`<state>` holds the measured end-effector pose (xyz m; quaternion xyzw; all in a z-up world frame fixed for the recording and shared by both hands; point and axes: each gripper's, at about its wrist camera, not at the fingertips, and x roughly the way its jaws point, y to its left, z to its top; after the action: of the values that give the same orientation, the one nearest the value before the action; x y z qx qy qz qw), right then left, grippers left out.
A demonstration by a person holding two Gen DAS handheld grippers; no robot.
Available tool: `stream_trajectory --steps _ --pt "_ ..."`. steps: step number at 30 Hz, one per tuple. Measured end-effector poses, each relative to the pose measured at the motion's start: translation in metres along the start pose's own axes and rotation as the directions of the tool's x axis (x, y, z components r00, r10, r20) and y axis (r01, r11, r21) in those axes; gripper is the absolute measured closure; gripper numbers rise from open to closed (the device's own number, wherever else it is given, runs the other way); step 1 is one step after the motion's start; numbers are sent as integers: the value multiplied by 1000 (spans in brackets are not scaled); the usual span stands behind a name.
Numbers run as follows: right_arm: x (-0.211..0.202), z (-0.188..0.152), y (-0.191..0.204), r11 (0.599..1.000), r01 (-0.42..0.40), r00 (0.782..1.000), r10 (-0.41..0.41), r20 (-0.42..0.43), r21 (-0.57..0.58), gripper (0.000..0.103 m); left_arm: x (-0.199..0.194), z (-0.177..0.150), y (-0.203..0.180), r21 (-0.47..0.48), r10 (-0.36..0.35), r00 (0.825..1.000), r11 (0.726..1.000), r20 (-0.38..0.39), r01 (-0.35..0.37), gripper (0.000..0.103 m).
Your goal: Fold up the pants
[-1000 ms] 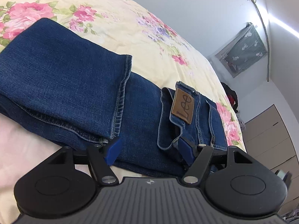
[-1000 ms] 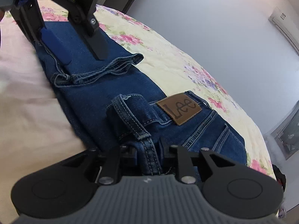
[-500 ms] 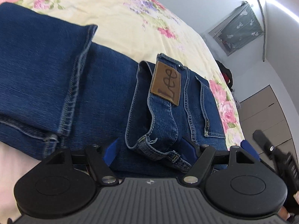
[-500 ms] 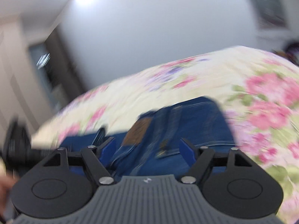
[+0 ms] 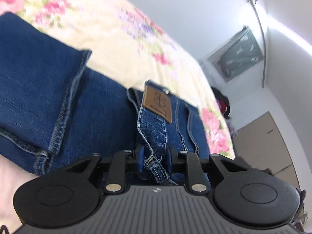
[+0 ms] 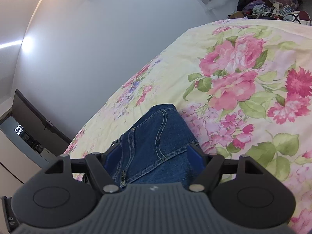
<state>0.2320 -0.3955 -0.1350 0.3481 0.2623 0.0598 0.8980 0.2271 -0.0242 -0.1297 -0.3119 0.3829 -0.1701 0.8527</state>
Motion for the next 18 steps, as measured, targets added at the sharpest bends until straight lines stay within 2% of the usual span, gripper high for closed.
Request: stream_trajectory --steps 4,8,11,13,14,15,17,18 --pt "2 -2 4 1000 4 1000 -4 -6 -27 32 -20 -9 1 33 30 997 999 68 -32 79" --pt "7 -3 4 998 36 999 -37 -21 -44 32 -30 -10 19 -32 23 993 999 120 -19 79" --pt "8 -4 6 997 40 999 -41 -22 -65 32 -22 -13 22 -26 48 994 999 102 -46 79" --pt "11 -6 10 993 57 998 -60 -33 -102 33 -11 -16 23 17 111 992 994 52 -112 78" --pt "15 -9 13 986 87 994 -95 -55 -144 35 -3 -17 25 32 147 989 989 14 -147 77" --pt "24 -14 16 971 134 984 -154 -94 -197 37 5 -21 27 40 171 985 985 -19 -170 76" --pt "50 -32 13 934 203 936 -273 -222 -295 38 16 -24 29 68 216 976 975 -41 -213 73" --pt "57 -39 10 921 223 920 -307 -243 -319 38 18 -25 26 87 229 972 970 -42 -225 71"
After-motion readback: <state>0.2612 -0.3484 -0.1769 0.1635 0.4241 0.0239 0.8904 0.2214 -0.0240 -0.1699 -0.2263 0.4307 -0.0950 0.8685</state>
